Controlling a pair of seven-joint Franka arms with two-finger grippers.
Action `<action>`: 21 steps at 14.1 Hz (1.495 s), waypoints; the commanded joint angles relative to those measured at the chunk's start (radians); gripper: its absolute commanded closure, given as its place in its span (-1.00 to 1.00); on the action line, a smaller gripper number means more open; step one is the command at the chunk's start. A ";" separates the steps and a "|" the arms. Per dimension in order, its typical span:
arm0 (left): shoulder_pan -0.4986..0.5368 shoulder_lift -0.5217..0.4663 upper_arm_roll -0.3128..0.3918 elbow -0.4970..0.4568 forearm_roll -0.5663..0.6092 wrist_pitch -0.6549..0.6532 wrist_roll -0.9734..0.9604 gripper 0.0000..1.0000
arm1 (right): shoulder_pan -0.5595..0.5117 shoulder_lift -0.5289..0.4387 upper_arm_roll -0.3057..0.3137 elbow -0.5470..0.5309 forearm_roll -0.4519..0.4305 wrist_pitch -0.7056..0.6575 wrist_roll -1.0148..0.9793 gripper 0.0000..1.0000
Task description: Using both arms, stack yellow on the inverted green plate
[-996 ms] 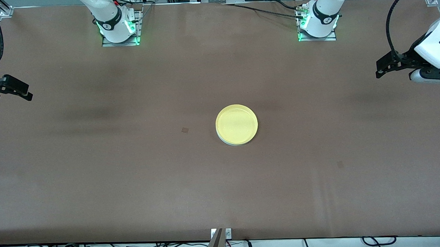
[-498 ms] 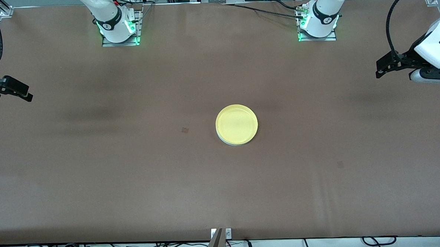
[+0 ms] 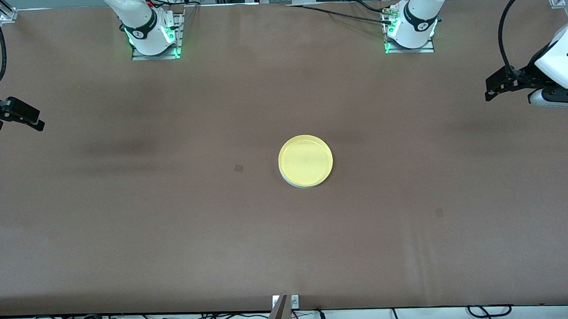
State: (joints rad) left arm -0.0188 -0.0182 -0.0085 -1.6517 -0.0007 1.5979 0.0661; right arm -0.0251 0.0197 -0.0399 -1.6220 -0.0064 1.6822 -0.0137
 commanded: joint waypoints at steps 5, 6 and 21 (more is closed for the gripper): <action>0.002 0.012 -0.005 0.029 0.001 -0.019 0.000 -1.00 | -0.006 -0.012 0.000 -0.006 -0.001 -0.019 -0.008 -1.00; 0.002 0.012 -0.005 0.029 0.001 -0.019 0.000 -1.00 | -0.006 -0.015 0.000 -0.010 -0.001 -0.019 -0.008 -1.00; 0.002 0.012 -0.005 0.029 0.001 -0.021 0.000 -1.00 | 0.002 -0.026 0.003 -0.030 -0.015 0.007 -0.011 -1.00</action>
State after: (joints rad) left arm -0.0189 -0.0182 -0.0085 -1.6517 -0.0007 1.5978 0.0661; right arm -0.0252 0.0174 -0.0424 -1.6289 -0.0072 1.6770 -0.0153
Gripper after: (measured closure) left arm 0.000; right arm 0.000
